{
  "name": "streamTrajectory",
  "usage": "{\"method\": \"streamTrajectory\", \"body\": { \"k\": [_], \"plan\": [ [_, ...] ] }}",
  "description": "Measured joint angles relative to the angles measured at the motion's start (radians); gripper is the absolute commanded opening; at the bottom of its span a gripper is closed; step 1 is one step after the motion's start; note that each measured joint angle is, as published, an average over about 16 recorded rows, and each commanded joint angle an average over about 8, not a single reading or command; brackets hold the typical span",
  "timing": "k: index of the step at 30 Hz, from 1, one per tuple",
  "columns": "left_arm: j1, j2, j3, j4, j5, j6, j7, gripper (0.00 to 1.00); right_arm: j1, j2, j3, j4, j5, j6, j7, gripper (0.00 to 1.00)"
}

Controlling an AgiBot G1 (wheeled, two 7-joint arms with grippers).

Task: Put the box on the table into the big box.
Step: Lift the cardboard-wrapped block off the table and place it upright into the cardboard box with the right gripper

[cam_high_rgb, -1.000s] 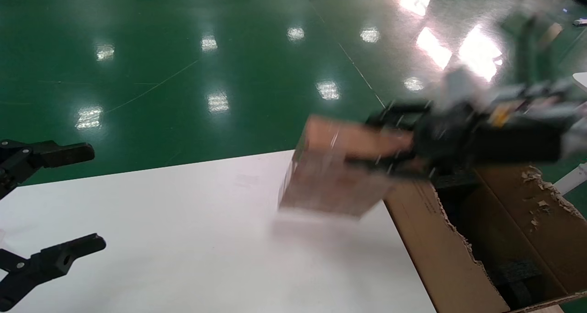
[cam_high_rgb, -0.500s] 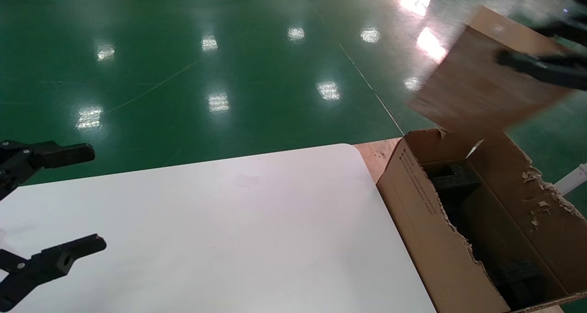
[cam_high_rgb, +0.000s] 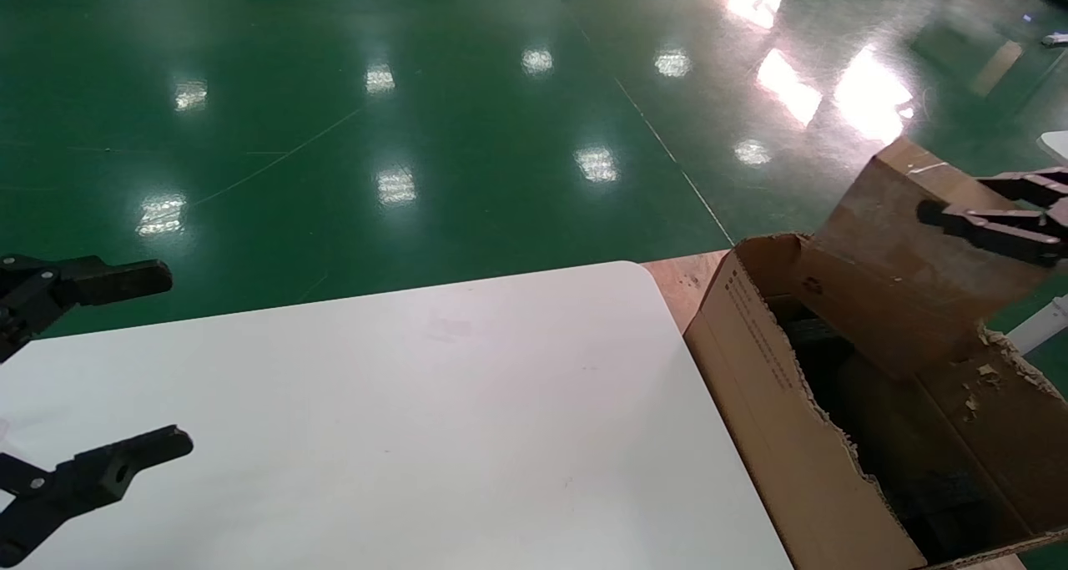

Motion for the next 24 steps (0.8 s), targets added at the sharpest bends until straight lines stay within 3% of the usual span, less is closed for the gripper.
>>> {"method": "streamTrajectory", "body": {
  "k": [12,18,24],
  "plan": [
    [0.0,0.0,0.0,0.0,0.0,0.0,0.0,1.0,-0.149,0.134,-0.226,0.275,0.298,0.365,-0.011,0.0],
    [0.0,0.0,0.0,0.0,0.0,0.0,0.0,1.0,-0.153,0.189,-0.339,0.401,0.414,0.548,-0.045,0.0],
    [0.0,0.0,0.0,0.0,0.0,0.0,0.0,1.0,-0.117,0.215,-0.428,0.464,0.501,0.666,-0.116,0.0]
  ]
}}
